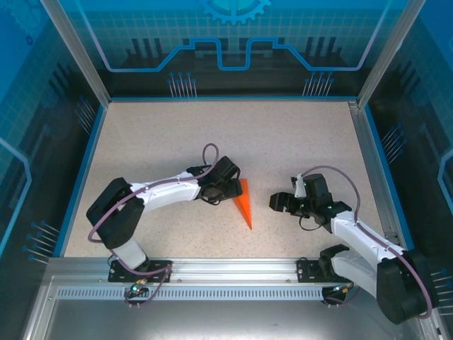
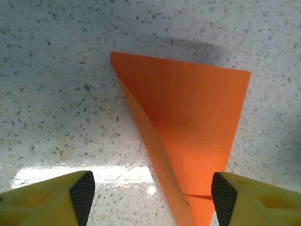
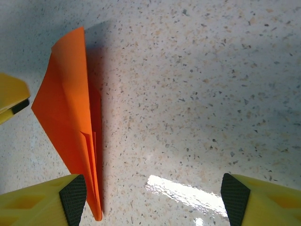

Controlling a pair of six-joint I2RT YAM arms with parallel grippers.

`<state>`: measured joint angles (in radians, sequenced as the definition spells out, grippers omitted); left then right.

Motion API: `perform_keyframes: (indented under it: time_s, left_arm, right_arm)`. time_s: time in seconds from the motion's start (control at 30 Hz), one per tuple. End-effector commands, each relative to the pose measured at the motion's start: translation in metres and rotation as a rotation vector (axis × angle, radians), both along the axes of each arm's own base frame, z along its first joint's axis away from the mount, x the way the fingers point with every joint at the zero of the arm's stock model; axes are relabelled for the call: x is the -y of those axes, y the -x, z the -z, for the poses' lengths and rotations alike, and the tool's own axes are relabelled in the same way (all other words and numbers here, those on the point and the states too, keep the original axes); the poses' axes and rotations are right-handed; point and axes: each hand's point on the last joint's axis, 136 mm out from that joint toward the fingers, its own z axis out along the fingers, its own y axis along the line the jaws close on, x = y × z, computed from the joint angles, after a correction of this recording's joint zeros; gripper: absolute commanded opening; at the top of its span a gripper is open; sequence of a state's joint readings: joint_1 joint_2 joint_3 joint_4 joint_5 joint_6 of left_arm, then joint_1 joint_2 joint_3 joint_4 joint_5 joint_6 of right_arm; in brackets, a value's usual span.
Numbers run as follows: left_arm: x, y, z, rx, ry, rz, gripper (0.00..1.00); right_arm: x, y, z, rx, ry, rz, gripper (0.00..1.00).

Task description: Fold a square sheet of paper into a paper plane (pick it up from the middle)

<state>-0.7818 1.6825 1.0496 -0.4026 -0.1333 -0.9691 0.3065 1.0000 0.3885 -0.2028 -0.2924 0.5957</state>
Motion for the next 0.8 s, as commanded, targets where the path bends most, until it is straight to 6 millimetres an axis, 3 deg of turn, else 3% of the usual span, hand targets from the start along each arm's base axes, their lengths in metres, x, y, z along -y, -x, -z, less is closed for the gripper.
perform_keyframes:
  time_s: [0.0, 0.3, 0.43, 0.6, 0.77]
  left_arm:
    - [0.01, -0.001, 0.0, -0.046, 0.032, -0.044, 0.71]
    - [0.025, -0.011, -0.005, -0.038, 0.025, -0.007, 0.68]
    - [0.022, -0.015, -0.002, -0.04, -0.015, 0.003, 0.59]
    - [0.021, -0.014, 0.008, -0.062, -0.021, 0.026, 0.38]
    - [0.015, -0.011, 0.018, -0.087, -0.024, 0.034, 0.38]
  right_arm:
    - [0.001, 0.001, -0.004, -0.022, 0.018, -0.039, 0.79]
    - [-0.024, -0.009, -0.018, -0.039, -0.071, -0.152, 0.75]
    - [-0.035, -0.019, -0.029, -0.016, -0.095, -0.192, 0.73]
    - [-0.041, -0.021, -0.025, -0.017, -0.064, -0.196, 0.7]
    - [-0.052, -0.023, -0.018, -0.045, -0.066, -0.224, 0.7]
